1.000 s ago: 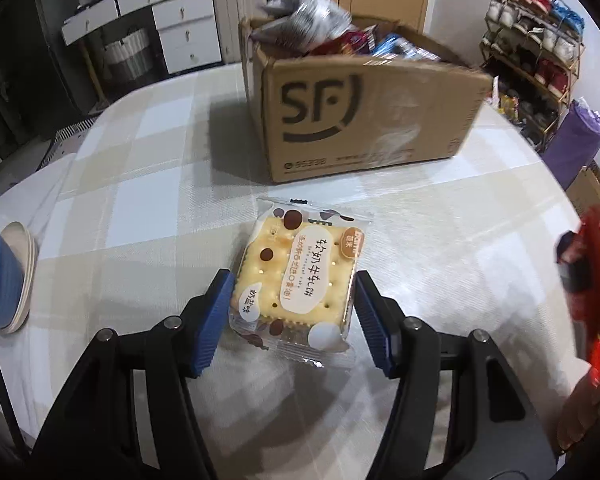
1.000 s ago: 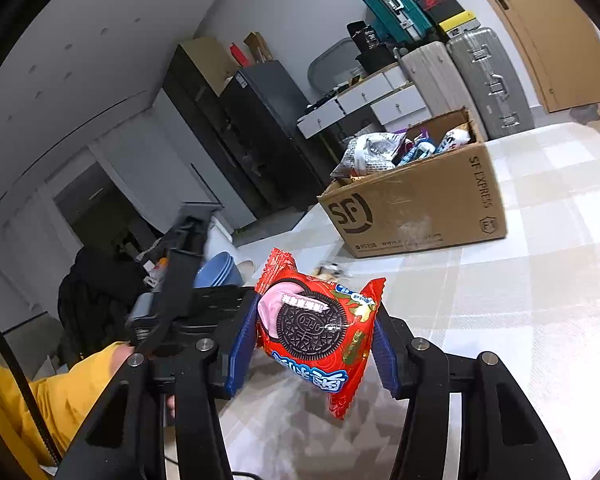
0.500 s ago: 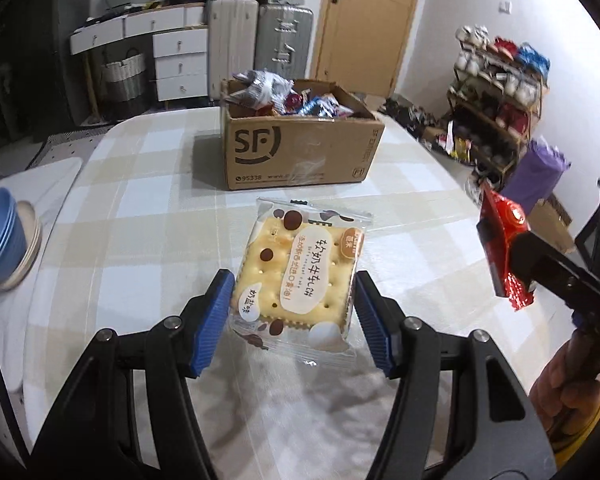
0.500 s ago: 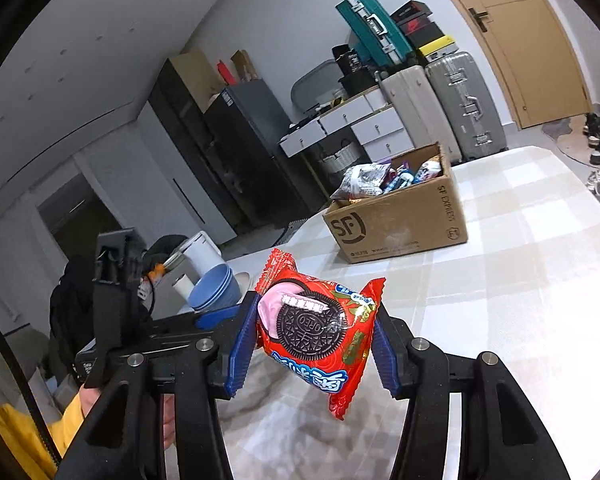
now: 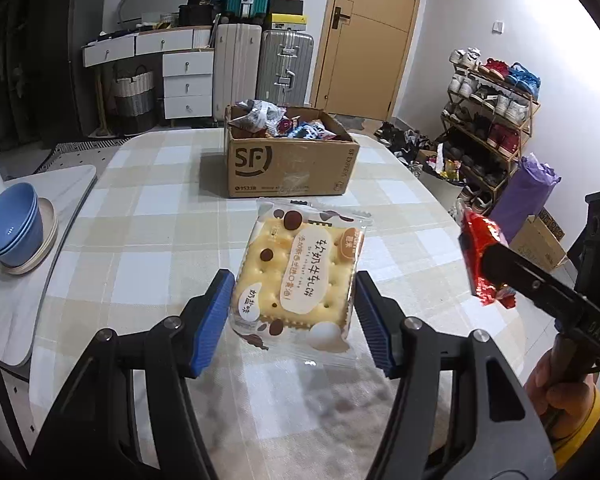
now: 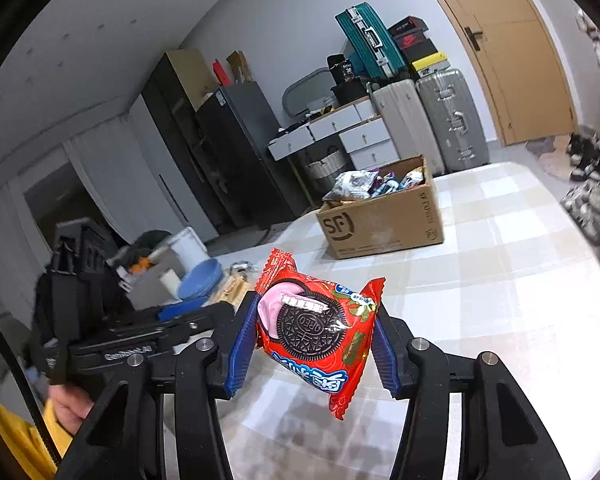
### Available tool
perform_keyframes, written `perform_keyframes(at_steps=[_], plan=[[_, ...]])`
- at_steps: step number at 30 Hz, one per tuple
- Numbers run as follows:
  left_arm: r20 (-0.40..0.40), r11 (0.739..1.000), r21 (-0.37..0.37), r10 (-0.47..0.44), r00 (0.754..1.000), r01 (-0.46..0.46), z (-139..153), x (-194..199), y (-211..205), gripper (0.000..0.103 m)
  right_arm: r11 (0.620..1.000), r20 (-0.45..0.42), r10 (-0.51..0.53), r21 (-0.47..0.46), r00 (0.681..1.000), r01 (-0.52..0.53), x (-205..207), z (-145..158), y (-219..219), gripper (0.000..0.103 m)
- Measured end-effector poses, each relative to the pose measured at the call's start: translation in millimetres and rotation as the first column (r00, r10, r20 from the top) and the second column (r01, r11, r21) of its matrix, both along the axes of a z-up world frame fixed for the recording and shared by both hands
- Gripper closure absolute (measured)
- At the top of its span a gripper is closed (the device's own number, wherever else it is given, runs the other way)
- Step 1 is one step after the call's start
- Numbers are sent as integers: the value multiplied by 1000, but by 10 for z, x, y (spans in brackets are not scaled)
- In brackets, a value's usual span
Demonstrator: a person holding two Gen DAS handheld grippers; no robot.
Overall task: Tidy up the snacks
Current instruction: 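Lift the cream biscuit pack and red Oreo pack and carry them over the box, then lower both packs into the box and open both tools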
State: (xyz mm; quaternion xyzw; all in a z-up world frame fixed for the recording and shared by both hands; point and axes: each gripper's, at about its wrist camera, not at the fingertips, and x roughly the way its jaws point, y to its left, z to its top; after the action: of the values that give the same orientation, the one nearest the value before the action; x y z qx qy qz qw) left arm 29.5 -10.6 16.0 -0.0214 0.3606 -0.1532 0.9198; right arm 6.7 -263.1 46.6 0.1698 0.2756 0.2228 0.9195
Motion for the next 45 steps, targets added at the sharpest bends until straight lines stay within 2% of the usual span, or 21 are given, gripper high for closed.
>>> perform_keyframes(at_steps=[8, 14, 18, 24, 32, 41, 45], plan=[[3, 1000, -16, -1, 1000, 1, 44, -149, 32, 45, 1000, 12, 9, -19, 1000, -9, 57, 29, 87, 51], [8, 999, -46, 29, 1000, -29, 51, -64, 118, 45, 1000, 14, 18, -21, 1000, -18, 213, 21, 44, 51], [0, 998, -50, 31, 1000, -31, 44, 149, 107, 45, 1000, 6, 12, -6, 1000, -12, 421, 44, -27, 51], [13, 998, -61, 31, 999, -30, 155, 642, 43, 45, 1000, 20, 10, 28, 1000, -10, 855, 252, -169, 51], [66, 999, -32, 30, 997, -28, 402, 1513, -114, 45, 997, 65, 45, -59, 997, -41, 1649, 633, -189, 51], [55, 1000, 2, 10, 998, -10, 459, 2524, -397, 45, 998, 6, 35, -53, 999, -34, 2703, 721, -252, 51], [36, 999, 30, -20, 999, 19, 376, 2941, -615, 45, 995, -17, 10, -98, 1000, -12, 3138, 706, -221, 51]])
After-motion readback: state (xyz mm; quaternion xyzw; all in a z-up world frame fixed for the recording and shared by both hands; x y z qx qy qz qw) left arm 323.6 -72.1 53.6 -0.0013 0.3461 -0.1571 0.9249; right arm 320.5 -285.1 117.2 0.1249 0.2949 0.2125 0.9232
